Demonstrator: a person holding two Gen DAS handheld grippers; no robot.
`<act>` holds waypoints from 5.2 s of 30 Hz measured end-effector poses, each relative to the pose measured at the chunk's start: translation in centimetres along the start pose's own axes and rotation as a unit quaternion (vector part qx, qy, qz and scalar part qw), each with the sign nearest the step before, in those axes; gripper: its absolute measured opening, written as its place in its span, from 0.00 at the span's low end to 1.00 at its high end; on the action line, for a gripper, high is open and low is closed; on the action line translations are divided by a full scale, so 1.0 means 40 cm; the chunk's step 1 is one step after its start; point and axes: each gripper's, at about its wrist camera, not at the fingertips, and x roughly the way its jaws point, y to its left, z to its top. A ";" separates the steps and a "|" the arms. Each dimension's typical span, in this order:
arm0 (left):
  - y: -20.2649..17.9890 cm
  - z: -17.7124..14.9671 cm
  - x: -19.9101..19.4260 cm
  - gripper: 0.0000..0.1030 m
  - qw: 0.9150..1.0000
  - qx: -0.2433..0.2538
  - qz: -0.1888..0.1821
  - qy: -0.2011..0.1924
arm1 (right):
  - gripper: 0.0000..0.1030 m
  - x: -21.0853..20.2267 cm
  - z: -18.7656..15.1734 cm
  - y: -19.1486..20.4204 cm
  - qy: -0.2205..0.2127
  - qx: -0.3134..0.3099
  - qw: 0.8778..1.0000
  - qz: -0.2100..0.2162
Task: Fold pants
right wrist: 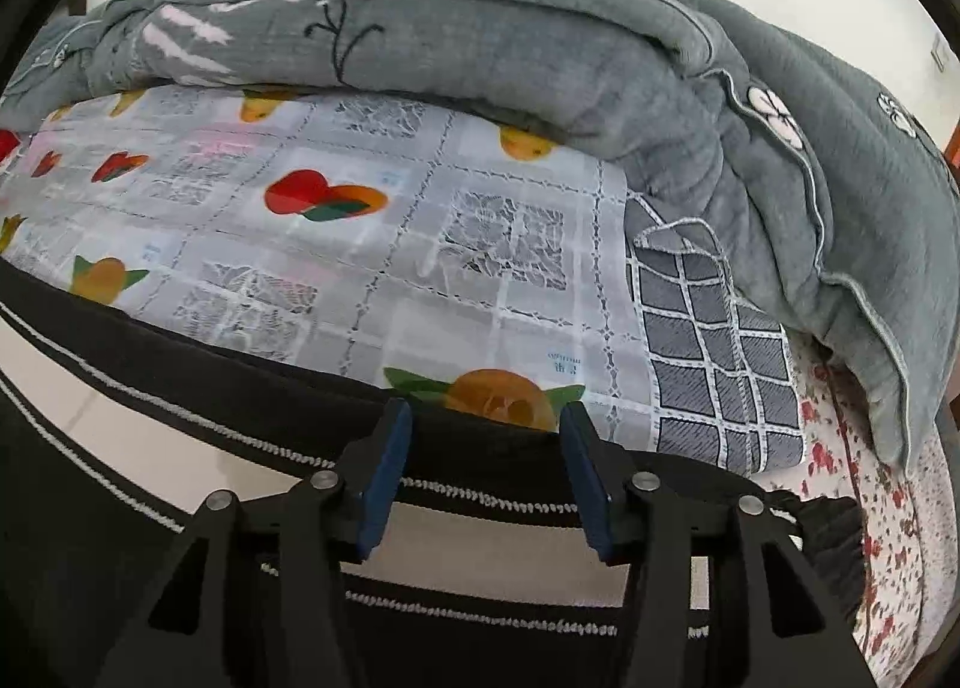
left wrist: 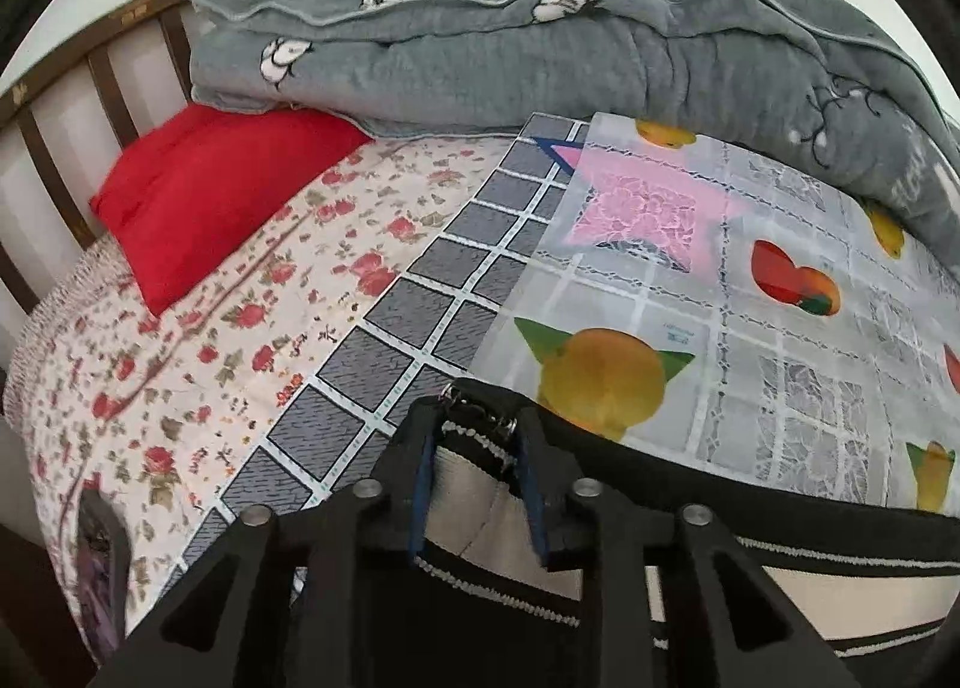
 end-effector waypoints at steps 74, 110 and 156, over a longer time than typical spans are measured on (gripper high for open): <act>-0.737 -0.653 -0.735 0.25 0.928 0.225 -0.294 -0.046 | 0.50 -0.543 -0.587 0.014 -0.092 0.167 0.981 0.046; -0.321 -0.583 -0.480 0.78 0.978 0.068 -0.196 0.009 | 0.11 -0.454 -0.383 0.408 -0.087 0.084 0.977 0.178; -0.345 -0.325 -0.398 0.11 0.959 0.008 -0.284 0.010 | 0.10 -0.466 -0.144 -0.081 -0.194 0.206 0.958 -0.036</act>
